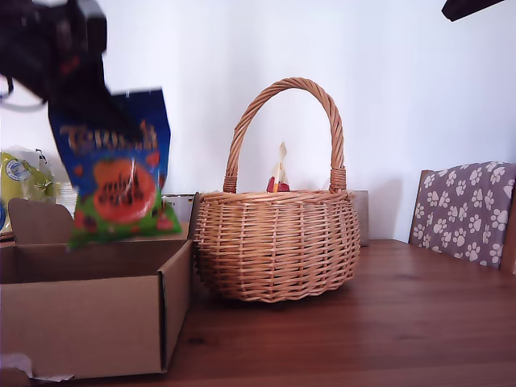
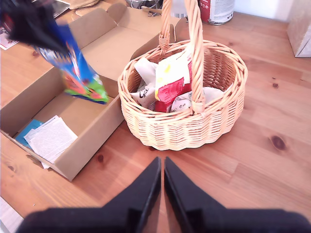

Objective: Move the bags of Easter eggs from the cardboard box on the left into the woven basket on the right side.

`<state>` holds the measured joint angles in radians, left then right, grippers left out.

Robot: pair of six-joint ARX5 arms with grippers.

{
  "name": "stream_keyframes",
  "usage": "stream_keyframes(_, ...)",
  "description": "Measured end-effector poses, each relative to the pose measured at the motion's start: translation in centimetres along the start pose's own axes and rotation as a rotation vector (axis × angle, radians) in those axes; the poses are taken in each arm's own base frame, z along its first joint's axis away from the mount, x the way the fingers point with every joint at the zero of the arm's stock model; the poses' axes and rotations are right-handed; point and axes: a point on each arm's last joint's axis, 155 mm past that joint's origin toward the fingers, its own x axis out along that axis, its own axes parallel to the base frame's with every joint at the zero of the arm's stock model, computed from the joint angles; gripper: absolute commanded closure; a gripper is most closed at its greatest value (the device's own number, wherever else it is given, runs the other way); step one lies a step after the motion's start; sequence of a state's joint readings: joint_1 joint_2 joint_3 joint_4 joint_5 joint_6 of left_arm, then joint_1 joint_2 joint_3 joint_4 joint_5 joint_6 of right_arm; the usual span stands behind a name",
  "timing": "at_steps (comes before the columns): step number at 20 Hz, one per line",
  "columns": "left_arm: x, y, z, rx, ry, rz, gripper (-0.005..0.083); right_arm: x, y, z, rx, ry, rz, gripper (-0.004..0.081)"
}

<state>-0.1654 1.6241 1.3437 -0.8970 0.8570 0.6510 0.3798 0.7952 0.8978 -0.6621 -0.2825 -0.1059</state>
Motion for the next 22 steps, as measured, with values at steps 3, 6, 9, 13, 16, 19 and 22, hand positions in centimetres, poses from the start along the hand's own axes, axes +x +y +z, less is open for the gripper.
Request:
stream_keyframes(3,-0.6,-0.4,1.1,0.005,-0.029,-0.004,0.0798,0.0,0.0,0.0,0.0,0.0,0.0,0.0783)
stream_keyframes(6,-0.6,-0.4,1.9,-0.014,-0.058,-0.007,0.0798,0.0,0.0,0.0,0.0,0.0,0.0,0.0783)
stream_keyframes(9,-0.8,0.7,1.6,-0.013,-0.027,0.053,0.0797,0.0,0.0,0.0,0.0,0.0,0.0,0.0783)
stream_keyframes(13,-1.0,1.5,-1.0,-0.072,0.088,0.122,0.0797,0.0,0.0,0.0,0.0,0.0,0.0,0.0783)
stream_keyframes(16,-0.9,1.4,-4.3,-0.114,0.261,0.186,0.0797,0.0,0.0,0.0,0.0,0.0,0.0,0.0783)
stream_keyframes(19,-0.9,1.1,-7.5,-0.072,0.482,0.29,0.0795,0.0,0.0,0.0,0.0,-0.001,0.0,0.0783)
stream_keyframes(22,-0.8,-0.6,-9.4,-0.034,0.637,0.315,0.0795,0.0,0.0,0.1,-0.001,-0.005,-0.001,0.0783)
